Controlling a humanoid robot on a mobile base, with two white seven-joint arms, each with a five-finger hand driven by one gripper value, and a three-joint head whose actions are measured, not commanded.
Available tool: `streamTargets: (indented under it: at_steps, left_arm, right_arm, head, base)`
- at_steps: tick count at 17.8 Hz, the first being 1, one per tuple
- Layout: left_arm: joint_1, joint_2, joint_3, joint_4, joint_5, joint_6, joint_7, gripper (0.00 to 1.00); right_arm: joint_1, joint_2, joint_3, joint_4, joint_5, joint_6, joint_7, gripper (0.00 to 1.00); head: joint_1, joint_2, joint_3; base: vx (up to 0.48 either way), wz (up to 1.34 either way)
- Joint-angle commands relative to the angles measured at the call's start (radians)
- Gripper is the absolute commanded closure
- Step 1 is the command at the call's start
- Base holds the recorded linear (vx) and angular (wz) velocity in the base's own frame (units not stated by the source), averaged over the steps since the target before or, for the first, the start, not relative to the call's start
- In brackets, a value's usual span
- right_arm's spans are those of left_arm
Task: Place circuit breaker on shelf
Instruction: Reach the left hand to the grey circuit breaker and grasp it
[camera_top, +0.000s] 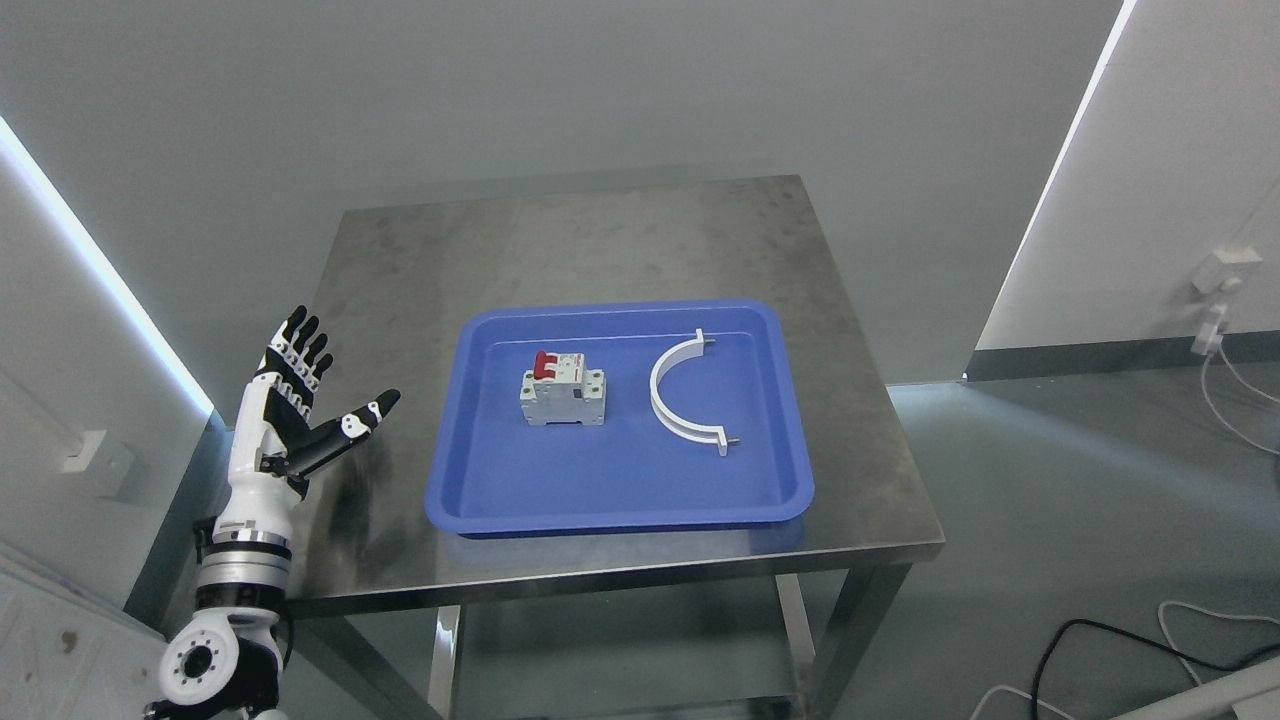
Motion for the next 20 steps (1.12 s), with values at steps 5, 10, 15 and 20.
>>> streamTargets:
  at_steps: [5, 10, 15, 20]
  left_arm:
    - [-0.027, 0.017, -0.038, 0.001, -0.002, -0.011, -0.113, 0.00]
    - [-0.119, 0.163, -0.183, 0.004, -0.139, 0.004, -0.257, 0.01]
    - [-0.189, 0.150, -0.285, 0.004, -0.310, 0.108, -0.389, 0.01]
    - [-0.268, 0.152, -0.376, 0.007, -0.315, 0.228, -0.409, 0.07]
  right_arm:
    - [0.000, -0.017, 0.020, 0.000, 0.000, 0.065, 0.000, 0.00]
    - [0.000, -0.017, 0.020, 0.000, 0.000, 0.065, 0.000, 0.00]
    - [0.000, -0.017, 0.020, 0.000, 0.000, 0.065, 0.000, 0.00]
    - [0.000, -0.017, 0.020, 0.000, 0.000, 0.065, 0.000, 0.00]
  head:
    - [0.0000, 0.000, 0.000]
    - [0.0000, 0.000, 0.000]
    - [0.0000, 0.000, 0.000]
    - [0.0000, 0.000, 0.000]
  base:
    - [0.000, 0.00]
    - [0.000, 0.00]
    - [0.000, 0.00]
    - [0.000, 0.00]
